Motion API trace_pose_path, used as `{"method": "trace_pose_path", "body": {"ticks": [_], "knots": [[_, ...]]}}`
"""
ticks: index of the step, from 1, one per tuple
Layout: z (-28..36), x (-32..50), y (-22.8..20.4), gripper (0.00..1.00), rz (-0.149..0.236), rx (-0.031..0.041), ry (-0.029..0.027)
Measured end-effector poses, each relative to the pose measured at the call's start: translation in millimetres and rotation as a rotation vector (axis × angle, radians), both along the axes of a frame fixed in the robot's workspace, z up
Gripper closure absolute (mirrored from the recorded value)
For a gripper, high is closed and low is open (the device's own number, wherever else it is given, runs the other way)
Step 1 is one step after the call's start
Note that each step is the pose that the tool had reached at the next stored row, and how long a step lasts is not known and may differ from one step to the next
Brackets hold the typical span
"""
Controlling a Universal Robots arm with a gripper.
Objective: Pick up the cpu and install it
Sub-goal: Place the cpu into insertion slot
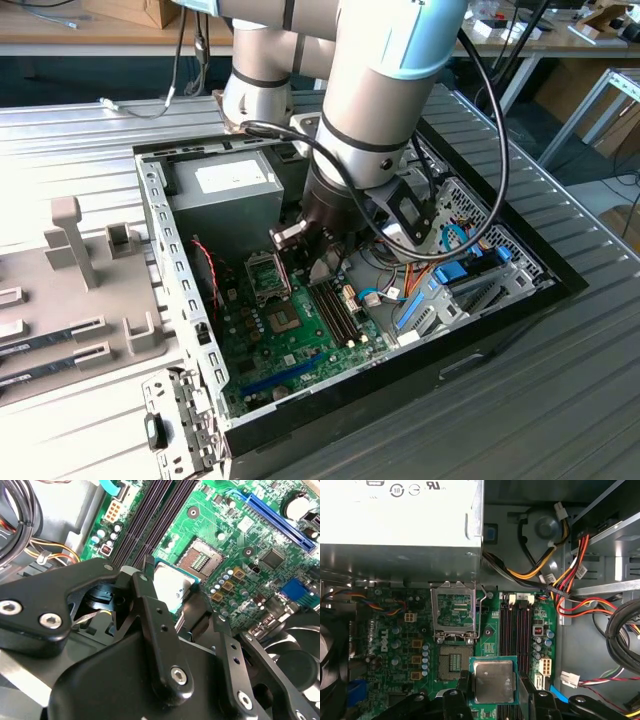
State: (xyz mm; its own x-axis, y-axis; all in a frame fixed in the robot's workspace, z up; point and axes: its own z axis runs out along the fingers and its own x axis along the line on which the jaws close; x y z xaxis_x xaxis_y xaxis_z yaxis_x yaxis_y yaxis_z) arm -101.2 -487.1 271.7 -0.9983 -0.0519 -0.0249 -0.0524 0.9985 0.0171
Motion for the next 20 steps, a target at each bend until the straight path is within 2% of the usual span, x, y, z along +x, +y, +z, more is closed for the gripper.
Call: {"method": "trace_pose_path", "body": {"ticks": [15, 20], "knots": [[-11.8, -0.2, 0.0, 0.53, 0.000, 0.0000, 0.0000], [-15.2, -5.3, 0.0, 0.53, 0.000, 0.0000, 0.0000]]}}
